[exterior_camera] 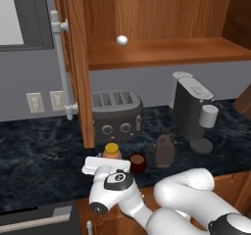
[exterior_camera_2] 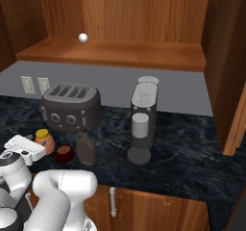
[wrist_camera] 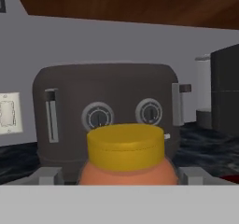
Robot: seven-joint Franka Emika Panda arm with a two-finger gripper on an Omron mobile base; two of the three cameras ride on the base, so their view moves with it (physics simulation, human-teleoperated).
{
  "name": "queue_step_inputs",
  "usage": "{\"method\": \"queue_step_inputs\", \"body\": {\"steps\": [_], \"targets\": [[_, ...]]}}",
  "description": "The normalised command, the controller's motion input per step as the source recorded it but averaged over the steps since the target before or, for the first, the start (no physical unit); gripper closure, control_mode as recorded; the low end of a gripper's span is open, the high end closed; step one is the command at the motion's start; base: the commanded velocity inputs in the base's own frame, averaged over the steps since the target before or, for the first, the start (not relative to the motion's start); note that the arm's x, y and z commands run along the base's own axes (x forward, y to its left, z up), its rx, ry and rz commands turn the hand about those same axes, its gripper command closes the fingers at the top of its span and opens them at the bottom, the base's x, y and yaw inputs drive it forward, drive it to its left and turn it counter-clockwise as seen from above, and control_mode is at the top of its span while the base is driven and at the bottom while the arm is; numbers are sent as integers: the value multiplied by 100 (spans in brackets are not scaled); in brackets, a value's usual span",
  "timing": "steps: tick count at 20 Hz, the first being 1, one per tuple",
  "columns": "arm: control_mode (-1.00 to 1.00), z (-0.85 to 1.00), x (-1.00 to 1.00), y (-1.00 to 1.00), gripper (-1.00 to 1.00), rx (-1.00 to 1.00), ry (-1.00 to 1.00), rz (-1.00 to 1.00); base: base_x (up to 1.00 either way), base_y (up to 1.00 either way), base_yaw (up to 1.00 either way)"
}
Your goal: Pick the syrup bottle and honey bottle from the cabinet and place them next to the mug.
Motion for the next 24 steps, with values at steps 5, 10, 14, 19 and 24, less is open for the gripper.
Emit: {"method": "queue_step_inputs", "body": {"steps": [5, 10, 14, 19, 24], "targets": [[-100, 0, 0, 0, -100, 0, 0, 0, 0, 0, 0], [-100, 0, -35, -10, -100, 0, 0, 0, 0, 0, 0], [-100, 0, -83, -24, -100, 0, 0, -2, 0, 0, 0], [-100, 24, -87, -30, -100, 3, -7, -1, 0, 0, 0], [-100, 86, -67, -43, -100, 8, -19, 0, 0, 0, 0]]}}
